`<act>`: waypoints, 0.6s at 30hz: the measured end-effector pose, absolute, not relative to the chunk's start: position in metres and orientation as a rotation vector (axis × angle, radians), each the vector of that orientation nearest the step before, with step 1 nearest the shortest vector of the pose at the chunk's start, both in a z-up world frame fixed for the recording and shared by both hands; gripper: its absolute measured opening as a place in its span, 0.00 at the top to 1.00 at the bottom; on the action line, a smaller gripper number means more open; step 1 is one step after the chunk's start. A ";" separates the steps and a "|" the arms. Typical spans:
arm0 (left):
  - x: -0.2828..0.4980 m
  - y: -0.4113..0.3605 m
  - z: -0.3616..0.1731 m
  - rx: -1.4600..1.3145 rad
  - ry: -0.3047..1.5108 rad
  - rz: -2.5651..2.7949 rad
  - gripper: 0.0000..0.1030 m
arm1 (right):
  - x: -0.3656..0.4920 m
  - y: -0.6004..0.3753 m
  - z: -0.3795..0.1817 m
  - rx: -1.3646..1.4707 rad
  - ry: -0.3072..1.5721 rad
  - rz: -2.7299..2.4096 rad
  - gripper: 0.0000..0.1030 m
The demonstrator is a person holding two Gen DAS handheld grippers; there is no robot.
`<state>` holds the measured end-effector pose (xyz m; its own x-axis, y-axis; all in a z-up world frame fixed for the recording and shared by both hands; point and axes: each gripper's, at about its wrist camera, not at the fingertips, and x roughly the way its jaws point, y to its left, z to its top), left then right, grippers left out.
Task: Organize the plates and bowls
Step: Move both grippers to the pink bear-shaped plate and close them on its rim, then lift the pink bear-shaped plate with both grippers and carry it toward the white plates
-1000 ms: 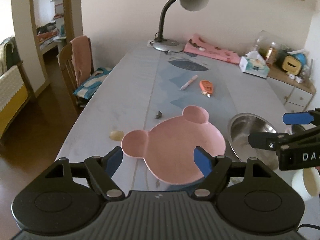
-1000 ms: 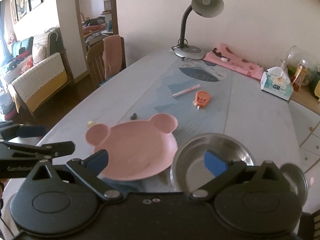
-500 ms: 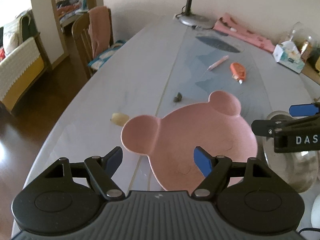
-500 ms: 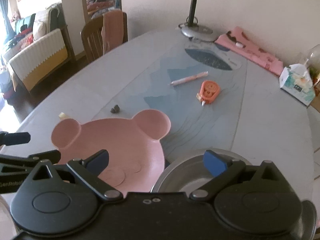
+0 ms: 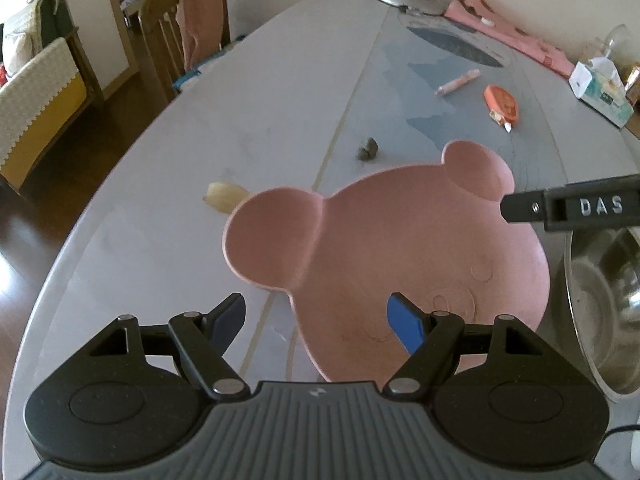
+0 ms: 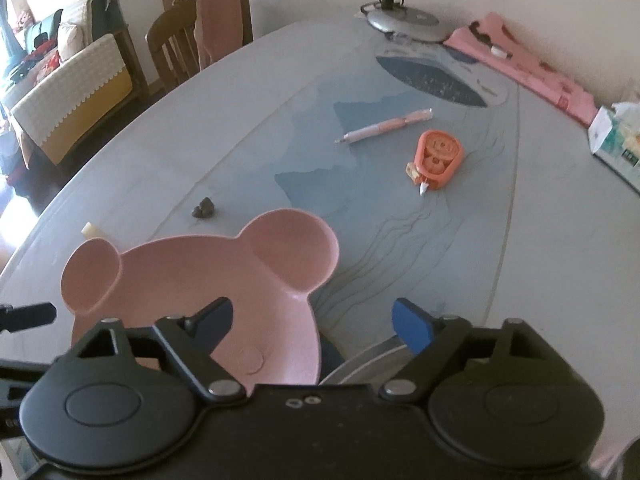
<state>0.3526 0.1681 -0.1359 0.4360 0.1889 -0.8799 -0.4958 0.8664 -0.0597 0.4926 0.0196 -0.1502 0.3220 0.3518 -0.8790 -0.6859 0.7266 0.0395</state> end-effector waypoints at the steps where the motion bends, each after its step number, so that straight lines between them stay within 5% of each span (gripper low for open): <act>1: 0.352 0.169 -0.138 -0.347 1.041 0.436 0.26 | 0.494 0.020 -0.152 -0.370 1.045 0.701 0.28; 10: 0.355 0.182 -0.144 -0.416 1.049 0.439 0.65 | 0.499 0.024 -0.165 -0.413 1.081 0.747 0.50; 18: 0.355 0.187 -0.146 -0.465 1.048 0.451 0.83 | 0.496 0.025 -0.168 -0.398 1.081 0.752 0.74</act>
<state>0.3551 0.1867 -0.1463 0.4275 0.1313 -0.8944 -0.5595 0.8156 -0.1477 0.4960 0.0246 -0.1682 0.2614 0.3525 -0.8985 -0.7194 0.6918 0.0621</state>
